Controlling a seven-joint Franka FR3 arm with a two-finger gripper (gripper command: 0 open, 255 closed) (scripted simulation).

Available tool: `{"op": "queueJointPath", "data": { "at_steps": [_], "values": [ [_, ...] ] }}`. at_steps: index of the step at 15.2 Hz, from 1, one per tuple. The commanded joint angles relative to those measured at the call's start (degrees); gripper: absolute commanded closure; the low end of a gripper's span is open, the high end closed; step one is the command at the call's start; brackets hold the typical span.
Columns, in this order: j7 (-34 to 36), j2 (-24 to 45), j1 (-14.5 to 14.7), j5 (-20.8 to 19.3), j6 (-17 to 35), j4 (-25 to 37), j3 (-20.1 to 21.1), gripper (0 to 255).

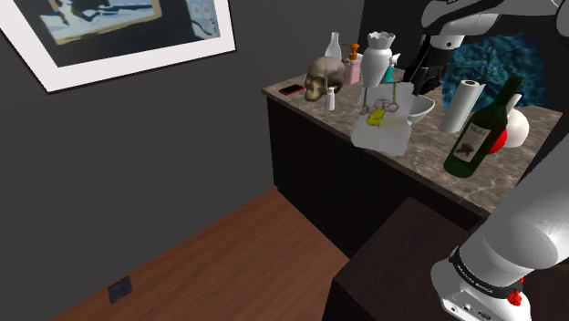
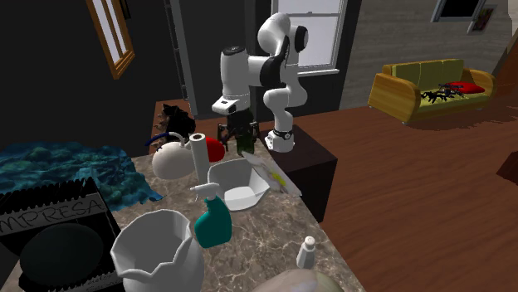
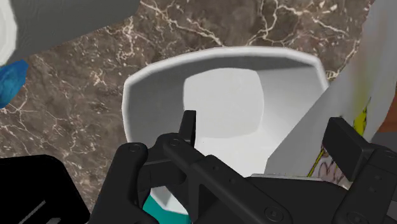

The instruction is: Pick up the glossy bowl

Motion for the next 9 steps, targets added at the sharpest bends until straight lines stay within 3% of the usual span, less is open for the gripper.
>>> {"op": "queueJointPath", "data": {
  "at_steps": [1, 9],
  "values": [
    [-3.66, 5.58, -1.47, 3.94, -0.20, 4.70, -1.41, 0],
    [-12.94, 23.85, -11.91, 16.26, -4.21, 23.05, -1.53, 0]
  ]
}}
